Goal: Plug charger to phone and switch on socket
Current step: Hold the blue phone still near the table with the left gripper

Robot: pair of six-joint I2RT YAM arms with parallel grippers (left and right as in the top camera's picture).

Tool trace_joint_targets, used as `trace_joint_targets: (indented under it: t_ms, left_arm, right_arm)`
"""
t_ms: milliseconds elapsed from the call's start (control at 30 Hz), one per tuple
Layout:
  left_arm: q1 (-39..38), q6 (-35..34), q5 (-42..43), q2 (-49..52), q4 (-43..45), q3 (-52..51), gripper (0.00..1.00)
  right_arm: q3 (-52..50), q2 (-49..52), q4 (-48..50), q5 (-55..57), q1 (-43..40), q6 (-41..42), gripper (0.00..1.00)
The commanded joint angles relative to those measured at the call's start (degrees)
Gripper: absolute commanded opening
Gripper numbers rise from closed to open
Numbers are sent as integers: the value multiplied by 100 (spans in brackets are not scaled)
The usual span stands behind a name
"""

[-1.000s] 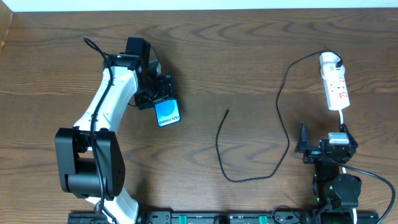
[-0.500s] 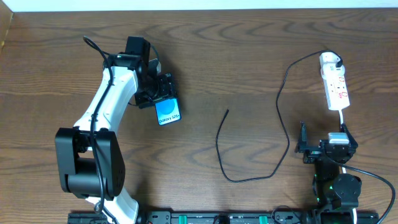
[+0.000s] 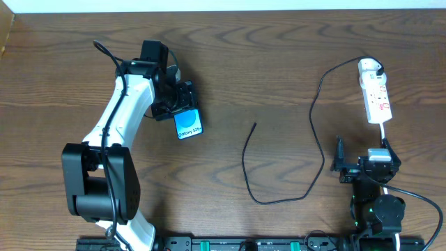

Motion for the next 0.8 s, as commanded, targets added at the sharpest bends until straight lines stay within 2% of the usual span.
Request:
trace_joint_targets:
  t_ms: [0,267,533,767]
  left_arm:
    - [11,-9,-37,-170,-9,79,7]
    - [11,284,-42,-170,28,79,7]
    - [11,293,-544,-170,26,79,7]
    - [11,315,-595,-170,28,79,8]
  right_arm:
    - [-22,-31,-9,-15,-13,-79,99]
    - [-22,-31,-9,-15,-13,-79,99]
    - [-22,-31,-9,-15,-13,-79,99]
    - [-22,-31,-9,-15,-13,-79,99]
